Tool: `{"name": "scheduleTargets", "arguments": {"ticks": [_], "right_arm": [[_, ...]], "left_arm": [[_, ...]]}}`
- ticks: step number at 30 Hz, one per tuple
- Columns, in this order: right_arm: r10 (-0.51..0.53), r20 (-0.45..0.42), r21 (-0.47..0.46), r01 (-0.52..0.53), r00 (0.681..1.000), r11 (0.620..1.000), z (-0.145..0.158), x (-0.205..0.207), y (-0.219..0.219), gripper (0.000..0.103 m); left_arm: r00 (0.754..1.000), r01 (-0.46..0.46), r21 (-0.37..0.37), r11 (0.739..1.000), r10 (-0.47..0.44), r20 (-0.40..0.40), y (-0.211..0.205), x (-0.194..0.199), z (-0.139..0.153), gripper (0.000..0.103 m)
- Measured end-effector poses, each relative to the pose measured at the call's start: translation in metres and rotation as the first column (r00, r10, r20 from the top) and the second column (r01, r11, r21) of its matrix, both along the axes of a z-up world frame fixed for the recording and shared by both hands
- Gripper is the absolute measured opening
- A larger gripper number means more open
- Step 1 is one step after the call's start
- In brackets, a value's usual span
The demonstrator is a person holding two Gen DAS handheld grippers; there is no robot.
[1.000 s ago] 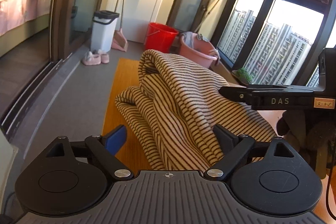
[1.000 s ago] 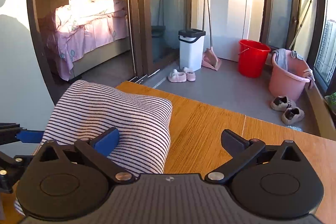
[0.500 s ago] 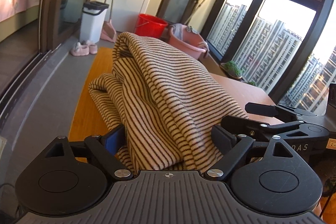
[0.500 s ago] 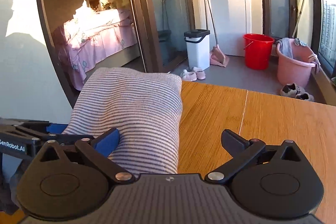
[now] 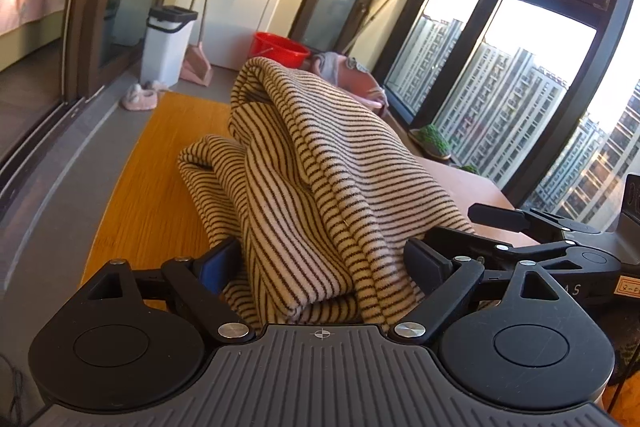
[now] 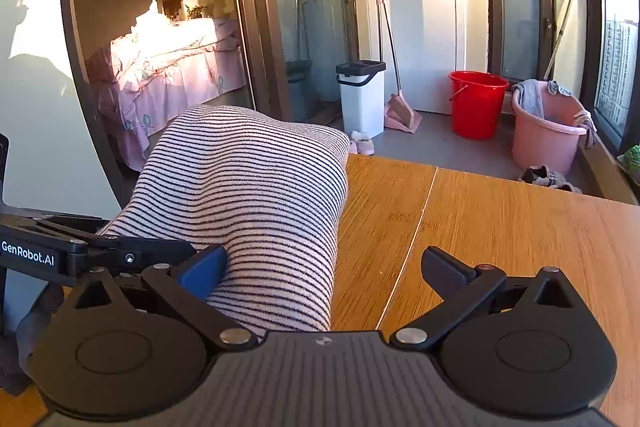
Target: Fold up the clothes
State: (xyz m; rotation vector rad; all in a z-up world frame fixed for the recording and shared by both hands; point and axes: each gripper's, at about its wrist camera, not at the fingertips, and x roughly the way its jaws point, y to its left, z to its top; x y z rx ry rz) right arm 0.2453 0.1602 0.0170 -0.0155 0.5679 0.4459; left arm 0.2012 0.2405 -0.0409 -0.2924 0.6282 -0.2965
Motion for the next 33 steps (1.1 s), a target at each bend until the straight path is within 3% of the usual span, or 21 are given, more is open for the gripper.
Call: {"name": "scheduleTargets", "arguments": {"ticks": [4,9,10,13,17,21,26,33], "right_arm": [[0.001,-0.004,0.052,-0.001,1.0,0.999,0.011,-0.024,-0.013,0.103],[-0.021,-0.049,0.165,0.029,0.999,0.986,0.006,-0.081,-0.039,0.103],[-0.028,-0.027,0.152,0.032,0.999,0.988,0.003,-0.094,-0.041,0.103],[-0.048,-0.015,-0.008,0.048,0.999,0.999,-0.01,-0.132,-0.032,0.103],[-0.083,-0.028,-0.084,0.081,0.996,0.993,-0.016,-0.157,-0.028,0.103],[-0.108,-0.04,-0.109,0.103,0.993,0.989,-0.018,-0.164,-0.023,0.103],[-0.146,-0.073,-0.118,0.136,0.987,0.984,-0.018,-0.153,-0.024,0.103],[-0.15,-0.109,-0.144,0.134,0.983,0.981,-0.019,-0.148,-0.023,0.103]], "left_arm": [[0.997,-0.071,0.091,0.993,0.067,0.047,0.004,-0.045,0.011,0.103],[0.975,-0.216,0.167,0.962,0.203,0.093,-0.006,-0.114,0.004,0.103],[0.974,-0.221,0.176,0.959,0.209,0.086,-0.011,-0.12,0.004,0.103],[0.971,-0.238,0.203,0.95,0.229,0.067,-0.027,-0.137,0.003,0.103],[0.964,-0.261,0.265,0.928,0.264,0.025,-0.043,-0.149,0.002,0.103],[0.961,-0.242,0.313,0.918,0.271,-0.049,-0.047,-0.147,-0.003,0.103],[0.963,-0.226,0.363,0.904,0.264,-0.057,-0.052,-0.149,-0.006,0.103],[0.963,-0.223,0.372,0.901,0.262,-0.057,-0.052,-0.146,-0.007,0.103]]}}
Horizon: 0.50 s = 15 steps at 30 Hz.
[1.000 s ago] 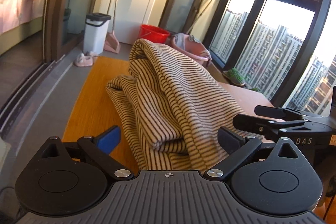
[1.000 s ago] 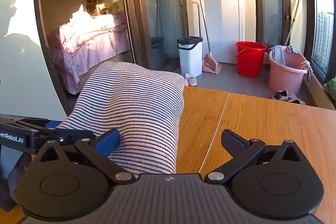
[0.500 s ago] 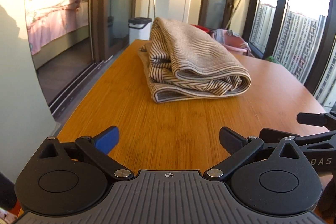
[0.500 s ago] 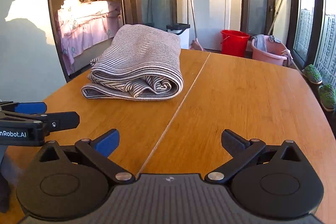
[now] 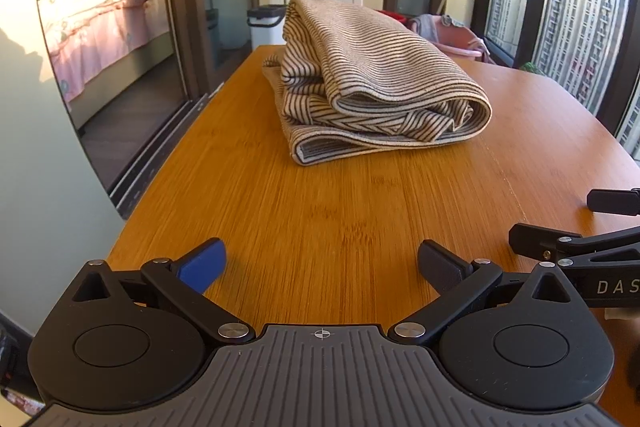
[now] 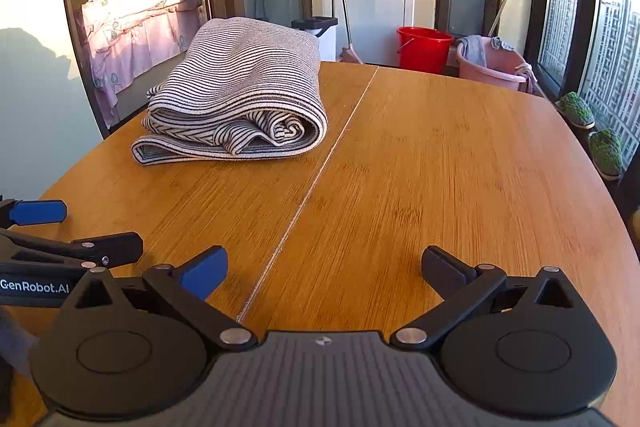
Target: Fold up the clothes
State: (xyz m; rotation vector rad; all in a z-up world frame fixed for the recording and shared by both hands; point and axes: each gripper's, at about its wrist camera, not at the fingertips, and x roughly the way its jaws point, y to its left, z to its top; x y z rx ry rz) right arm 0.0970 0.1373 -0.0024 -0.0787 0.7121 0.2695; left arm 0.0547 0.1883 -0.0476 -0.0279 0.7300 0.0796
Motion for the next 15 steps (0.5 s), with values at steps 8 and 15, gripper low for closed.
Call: {"name": "scheduleTargets", "arguments": {"ticks": [8,15], "right_arm": [[-0.007,0.0,-0.011,0.007,1.0,1.0,-0.0006,-0.0009,0.0001,0.103],[-0.018,0.002,-0.01,0.018,1.0,1.0,-0.0016,-0.001,0.0001,0.103]], "left_arm": [[1.0,-0.002,0.0,1.0,0.002,0.0,0.0,0.0019,0.001,0.103],[1.0,-0.001,-0.001,1.0,0.001,0.0,0.0007,0.0018,0.0013,0.103]]}}
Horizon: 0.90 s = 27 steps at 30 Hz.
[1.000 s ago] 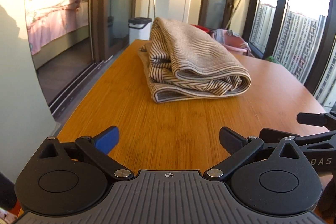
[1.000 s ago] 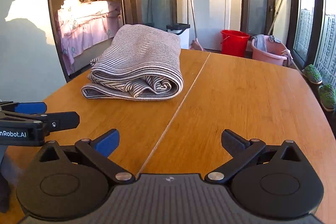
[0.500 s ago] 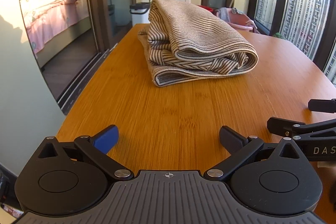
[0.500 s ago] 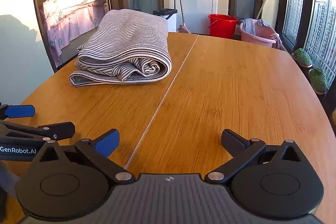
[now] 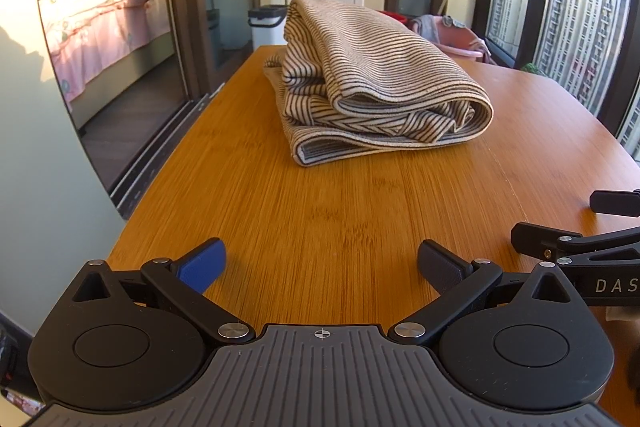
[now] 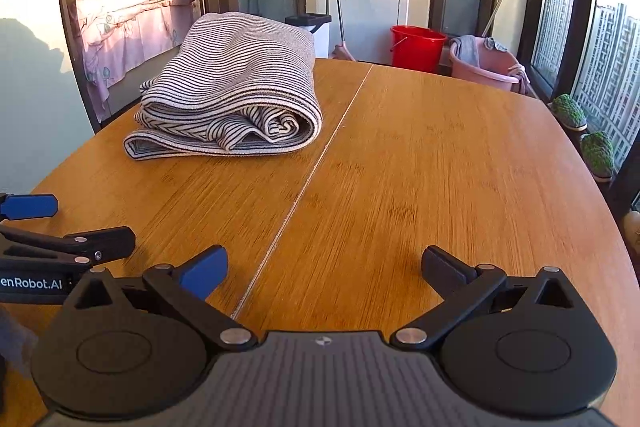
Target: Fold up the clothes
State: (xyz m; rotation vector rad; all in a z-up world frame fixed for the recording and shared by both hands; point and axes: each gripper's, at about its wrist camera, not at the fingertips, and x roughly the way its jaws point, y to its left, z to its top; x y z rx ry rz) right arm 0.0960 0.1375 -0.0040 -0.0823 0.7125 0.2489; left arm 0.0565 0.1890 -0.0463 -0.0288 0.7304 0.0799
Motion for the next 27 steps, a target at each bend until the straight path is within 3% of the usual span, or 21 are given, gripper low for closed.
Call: {"name": "scheduleTargets", "arguments": {"ticks": [27], "right_arm": [[0.001,0.003,0.006,-0.001,1.0,1.0,-0.0001,-0.002,-0.0011,0.103]], "left_arm": [[1.0,0.009,-0.003,1.0,-0.009,0.0,-0.0011,0.001,0.0001,0.103]]}}
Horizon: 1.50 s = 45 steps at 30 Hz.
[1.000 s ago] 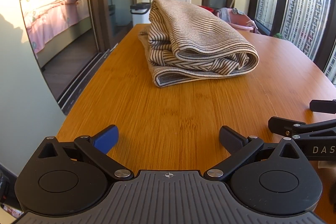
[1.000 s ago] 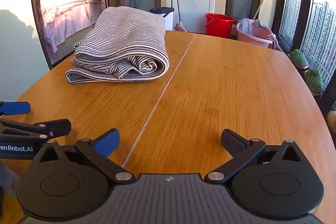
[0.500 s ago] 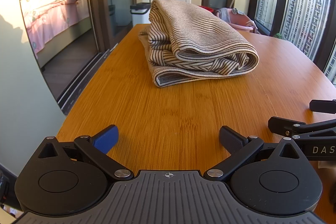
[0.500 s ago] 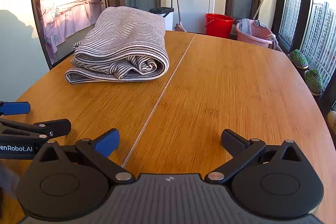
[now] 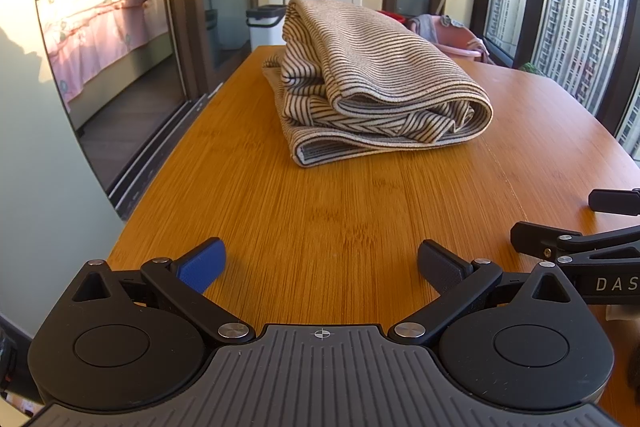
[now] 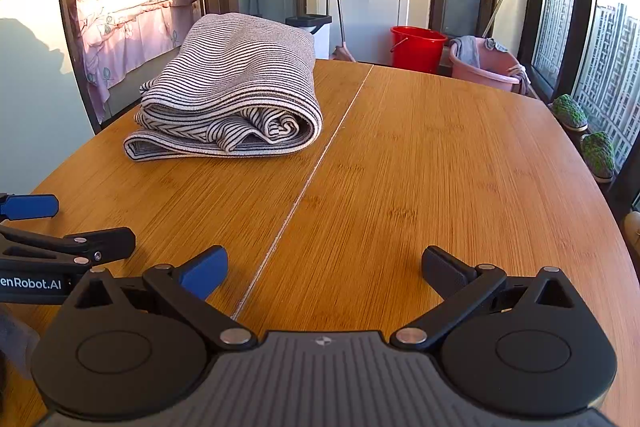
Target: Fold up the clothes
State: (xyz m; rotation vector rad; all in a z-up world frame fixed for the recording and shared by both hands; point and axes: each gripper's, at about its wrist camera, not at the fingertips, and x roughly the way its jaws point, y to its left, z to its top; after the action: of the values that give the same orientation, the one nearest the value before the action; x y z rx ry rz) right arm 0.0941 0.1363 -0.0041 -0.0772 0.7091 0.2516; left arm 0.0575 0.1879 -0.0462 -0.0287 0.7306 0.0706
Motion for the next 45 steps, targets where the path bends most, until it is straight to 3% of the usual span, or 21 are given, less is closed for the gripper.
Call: {"name": "scheduleTargets", "arguments": {"ticks": [45], "right_arm": [[0.0,0.0,0.001,0.0,1.0,1.0,-0.001,-0.001,0.002,0.103]], "left_arm": [[1.0,0.009,0.002,1.0,-0.009,0.003,0.0026,0.002,0.0002,0.103]]}}
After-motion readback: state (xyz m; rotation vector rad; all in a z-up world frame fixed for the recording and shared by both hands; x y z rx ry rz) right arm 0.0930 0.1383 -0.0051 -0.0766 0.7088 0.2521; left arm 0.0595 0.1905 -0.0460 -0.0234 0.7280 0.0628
